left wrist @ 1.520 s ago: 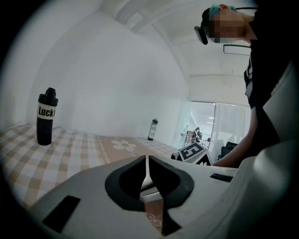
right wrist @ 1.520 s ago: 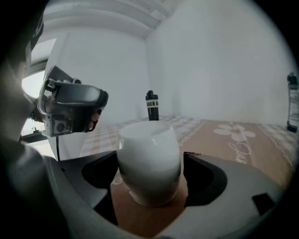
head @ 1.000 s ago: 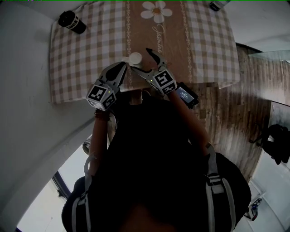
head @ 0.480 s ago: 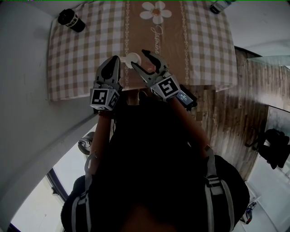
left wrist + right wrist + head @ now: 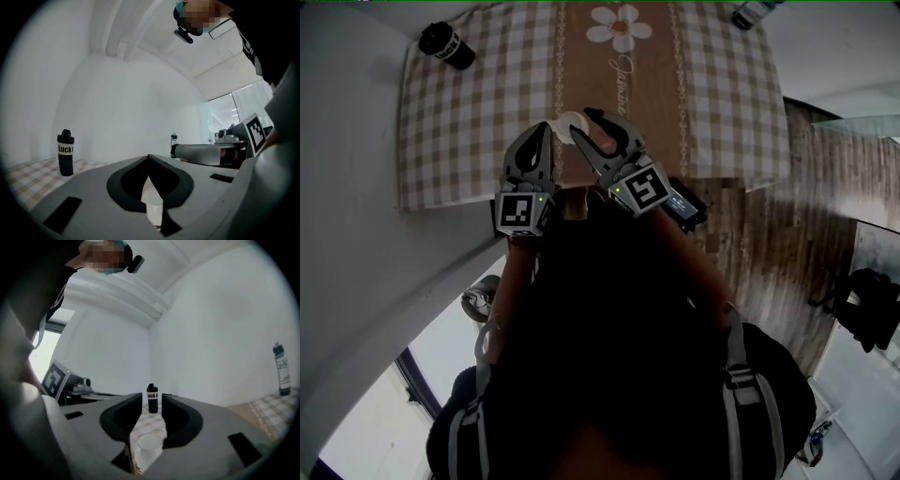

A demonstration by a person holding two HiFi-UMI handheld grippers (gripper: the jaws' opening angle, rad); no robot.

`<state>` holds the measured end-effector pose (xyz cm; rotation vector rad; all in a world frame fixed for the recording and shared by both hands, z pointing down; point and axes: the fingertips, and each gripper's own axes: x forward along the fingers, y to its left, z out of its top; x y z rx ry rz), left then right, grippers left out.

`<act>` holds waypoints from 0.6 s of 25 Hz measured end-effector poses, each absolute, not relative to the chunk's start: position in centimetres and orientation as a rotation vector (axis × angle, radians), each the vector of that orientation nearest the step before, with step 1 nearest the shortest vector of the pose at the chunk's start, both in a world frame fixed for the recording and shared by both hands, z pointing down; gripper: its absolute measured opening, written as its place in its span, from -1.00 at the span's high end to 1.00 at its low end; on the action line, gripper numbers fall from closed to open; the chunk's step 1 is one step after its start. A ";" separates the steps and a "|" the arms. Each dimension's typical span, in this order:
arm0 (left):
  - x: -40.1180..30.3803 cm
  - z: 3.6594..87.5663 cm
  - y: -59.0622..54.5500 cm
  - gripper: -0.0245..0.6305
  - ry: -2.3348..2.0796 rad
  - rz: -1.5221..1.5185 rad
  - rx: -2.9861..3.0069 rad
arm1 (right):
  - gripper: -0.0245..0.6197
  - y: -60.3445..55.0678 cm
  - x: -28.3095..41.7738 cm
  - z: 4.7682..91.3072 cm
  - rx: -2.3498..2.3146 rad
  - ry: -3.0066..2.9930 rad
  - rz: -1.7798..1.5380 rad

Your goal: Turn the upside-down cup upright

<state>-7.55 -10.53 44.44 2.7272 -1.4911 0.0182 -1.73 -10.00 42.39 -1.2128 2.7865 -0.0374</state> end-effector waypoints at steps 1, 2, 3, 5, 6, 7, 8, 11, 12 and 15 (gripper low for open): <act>-7.3 44.2 -10.4 0.96 -1.490 0.029 2.739 | 0.65 -10.0 -1.5 42.4 -1.240 2.783 -0.019; -6.9 43.9 -10.2 0.96 -1.486 0.041 2.751 | 0.81 -10.0 -1.2 42.5 -1.268 2.781 -0.006; -6.6 43.6 -10.0 0.96 -1.481 0.052 2.761 | 0.88 -10.1 -1.0 42.7 -1.290 2.782 0.000; -6.2 43.5 -9.8 0.95 -1.477 0.080 2.785 | 0.89 -10.1 -0.8 43.1 -1.321 2.790 0.006; -6.1 43.8 -9.8 0.96 -1.479 0.098 2.803 | 0.89 -10.3 -0.6 43.3 -1.344 2.792 0.015; -6.1 44.2 -9.8 0.96 -1.482 0.110 2.819 | 0.94 -10.4 -0.4 43.4 -1.371 2.790 0.026; -6.2 44.4 -9.8 0.96 -1.484 0.109 2.826 | 0.92 -10.6 -0.2 43.5 -1.395 2.785 0.034; -6.0 44.6 -9.7 0.96 -1.485 0.097 2.811 | 0.92 -10.7 0.1 43.7 -1.421 2.777 0.026; -5.9 44.6 -9.6 0.96 -1.486 0.097 2.807 | 0.92 -10.6 0.1 43.8 -1.420 2.781 0.024; -5.9 44.6 -9.8 0.96 -1.499 0.090 2.803 | 0.93 -10.5 -0.3 43.8 -1.402 2.795 0.029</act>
